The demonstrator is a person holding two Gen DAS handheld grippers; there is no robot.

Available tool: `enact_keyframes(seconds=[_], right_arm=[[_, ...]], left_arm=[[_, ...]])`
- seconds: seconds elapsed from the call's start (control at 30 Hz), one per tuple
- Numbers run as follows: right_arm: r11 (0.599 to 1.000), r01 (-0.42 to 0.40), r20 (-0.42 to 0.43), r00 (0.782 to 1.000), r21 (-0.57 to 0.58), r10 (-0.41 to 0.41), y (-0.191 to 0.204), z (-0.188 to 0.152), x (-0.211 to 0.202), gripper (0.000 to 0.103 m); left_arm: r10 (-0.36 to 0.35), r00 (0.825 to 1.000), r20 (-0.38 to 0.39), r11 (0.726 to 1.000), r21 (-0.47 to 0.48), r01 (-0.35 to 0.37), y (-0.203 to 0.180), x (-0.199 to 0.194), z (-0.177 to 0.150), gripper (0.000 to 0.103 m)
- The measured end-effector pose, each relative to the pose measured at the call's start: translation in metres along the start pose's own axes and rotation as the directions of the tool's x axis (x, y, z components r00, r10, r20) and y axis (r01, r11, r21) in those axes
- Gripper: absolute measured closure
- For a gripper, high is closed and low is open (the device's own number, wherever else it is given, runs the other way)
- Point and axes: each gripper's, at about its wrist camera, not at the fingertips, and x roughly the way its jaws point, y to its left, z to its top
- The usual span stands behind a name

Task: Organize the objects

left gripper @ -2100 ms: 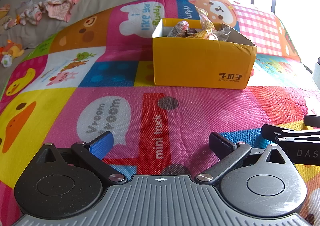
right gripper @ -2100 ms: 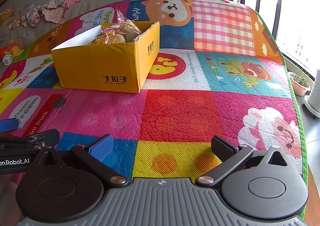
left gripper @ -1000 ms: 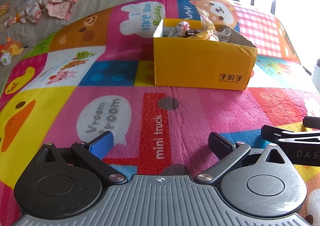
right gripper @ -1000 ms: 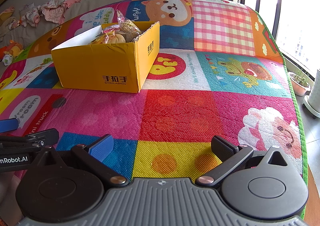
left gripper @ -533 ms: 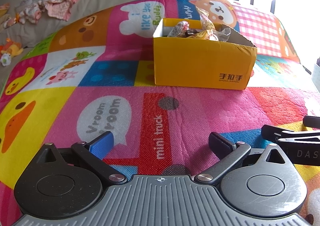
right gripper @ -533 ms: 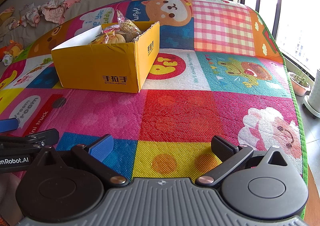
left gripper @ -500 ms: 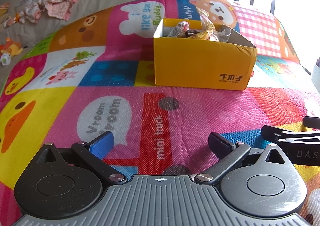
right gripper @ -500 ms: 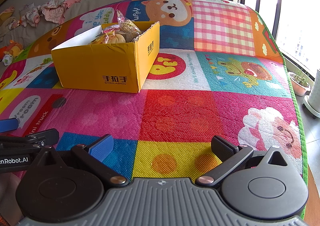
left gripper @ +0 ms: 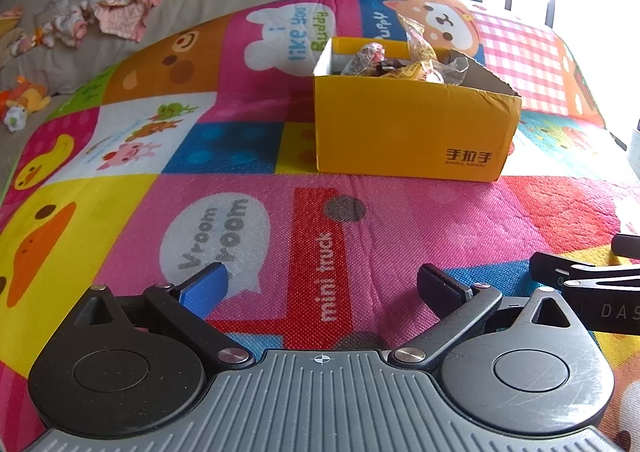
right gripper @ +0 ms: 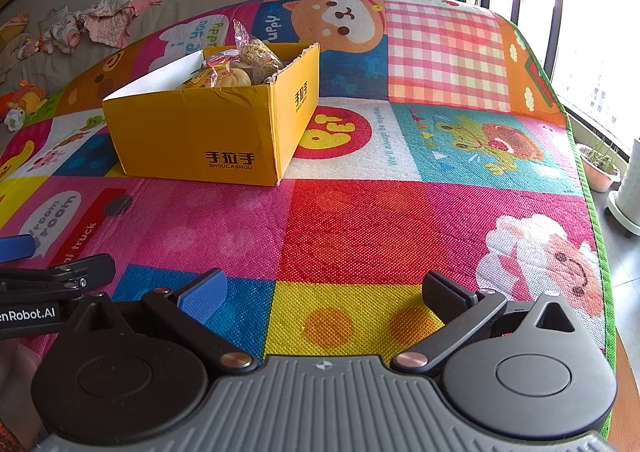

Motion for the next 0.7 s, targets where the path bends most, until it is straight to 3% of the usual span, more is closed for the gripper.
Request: enact_keyframes(seconds=[0.33, 0.5, 0.7], right_arm=[[1.000, 0.001, 0.000, 1.000, 0.001, -0.001, 0.000, 0.000, 0.000, 0.000], [1.000, 0.001, 0.000, 1.000, 0.002, -0.001, 0.000, -0.001, -0.001, 0.000], [1.000, 0.002, 0.000, 1.000, 0.005, -0.002, 0.000, -0.001, -0.001, 0.000]], left_arm=[[-0.039, 0.999, 0.012, 0.999, -0.010, 0.039, 0.006, 0.002, 0.001, 0.000], [0.040, 0.999, -0.011, 0.996, 0.086, -0.039, -0.013, 0.005, 0.008, 0.000], [0.020, 0.999, -0.049, 1.000, 0.013, -0.020, -0.002, 0.006, 0.009, 0.000]])
